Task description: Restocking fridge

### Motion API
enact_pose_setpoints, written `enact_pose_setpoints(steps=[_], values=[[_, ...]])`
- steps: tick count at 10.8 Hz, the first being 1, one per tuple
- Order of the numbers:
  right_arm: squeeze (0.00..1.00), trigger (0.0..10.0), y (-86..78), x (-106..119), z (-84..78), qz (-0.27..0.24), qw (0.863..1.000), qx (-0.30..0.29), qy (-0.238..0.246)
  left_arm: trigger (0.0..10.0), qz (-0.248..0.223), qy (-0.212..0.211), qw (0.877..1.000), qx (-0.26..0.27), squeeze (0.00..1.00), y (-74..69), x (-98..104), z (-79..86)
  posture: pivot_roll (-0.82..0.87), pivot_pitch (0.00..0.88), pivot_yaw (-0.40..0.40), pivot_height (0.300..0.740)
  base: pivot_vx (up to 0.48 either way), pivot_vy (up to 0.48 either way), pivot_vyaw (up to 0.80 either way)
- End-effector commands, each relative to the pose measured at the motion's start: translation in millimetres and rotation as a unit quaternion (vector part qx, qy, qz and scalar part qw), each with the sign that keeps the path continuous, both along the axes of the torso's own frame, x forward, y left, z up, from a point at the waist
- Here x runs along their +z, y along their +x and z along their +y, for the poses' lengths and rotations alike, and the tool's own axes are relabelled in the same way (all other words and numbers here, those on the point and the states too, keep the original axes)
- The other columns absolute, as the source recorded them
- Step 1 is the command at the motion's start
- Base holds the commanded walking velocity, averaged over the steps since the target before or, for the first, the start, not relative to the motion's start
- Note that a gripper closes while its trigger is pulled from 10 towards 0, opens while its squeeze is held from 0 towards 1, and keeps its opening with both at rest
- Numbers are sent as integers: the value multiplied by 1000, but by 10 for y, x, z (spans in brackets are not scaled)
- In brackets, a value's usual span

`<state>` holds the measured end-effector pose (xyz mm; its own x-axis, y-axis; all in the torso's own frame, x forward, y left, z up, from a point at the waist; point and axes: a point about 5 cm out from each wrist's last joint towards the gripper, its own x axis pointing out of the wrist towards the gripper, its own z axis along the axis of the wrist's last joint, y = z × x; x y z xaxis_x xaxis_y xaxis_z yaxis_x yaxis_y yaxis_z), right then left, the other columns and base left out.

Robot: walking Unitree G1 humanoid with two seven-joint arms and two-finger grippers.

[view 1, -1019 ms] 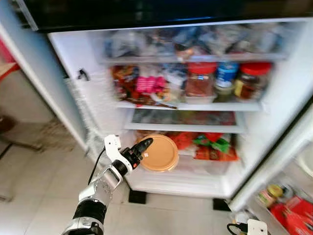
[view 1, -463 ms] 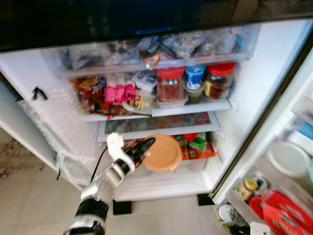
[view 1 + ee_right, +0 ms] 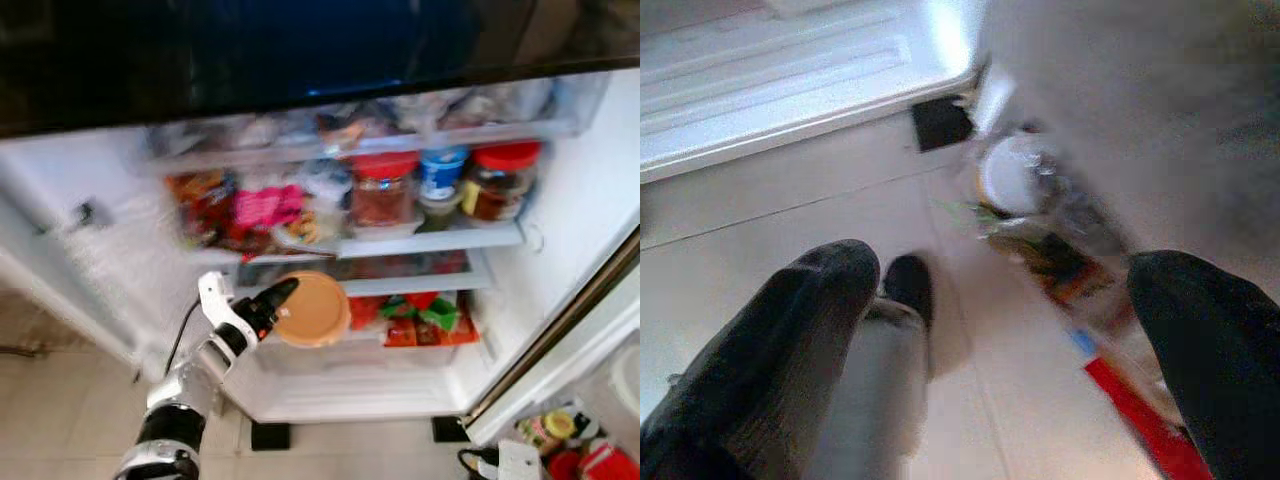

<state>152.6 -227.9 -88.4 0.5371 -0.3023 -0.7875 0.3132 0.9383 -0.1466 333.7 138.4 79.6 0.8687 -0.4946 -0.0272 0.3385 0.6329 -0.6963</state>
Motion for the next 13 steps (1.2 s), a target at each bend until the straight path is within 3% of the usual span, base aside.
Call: enact_pose_setpoints(steps=[1,7,13], values=[[0,10000,-48,-10,-38,7,1000,-11,-7,10000,-10,9,1000,-8,0,26,50,-26,-19,109,82,740,0,0,0],[0,10000,-82,-26,-19,11,1000,-9,-7,10000,0,6,1000,-21,0,-45,-24,-42,-26,74,88,740,0,0,0],[0,10000,-68,-16,-28,2,1000,-7,-5,10000,36,30,999,-12,0,-193,-286,46,-41,29,83,740,0,0,0]])
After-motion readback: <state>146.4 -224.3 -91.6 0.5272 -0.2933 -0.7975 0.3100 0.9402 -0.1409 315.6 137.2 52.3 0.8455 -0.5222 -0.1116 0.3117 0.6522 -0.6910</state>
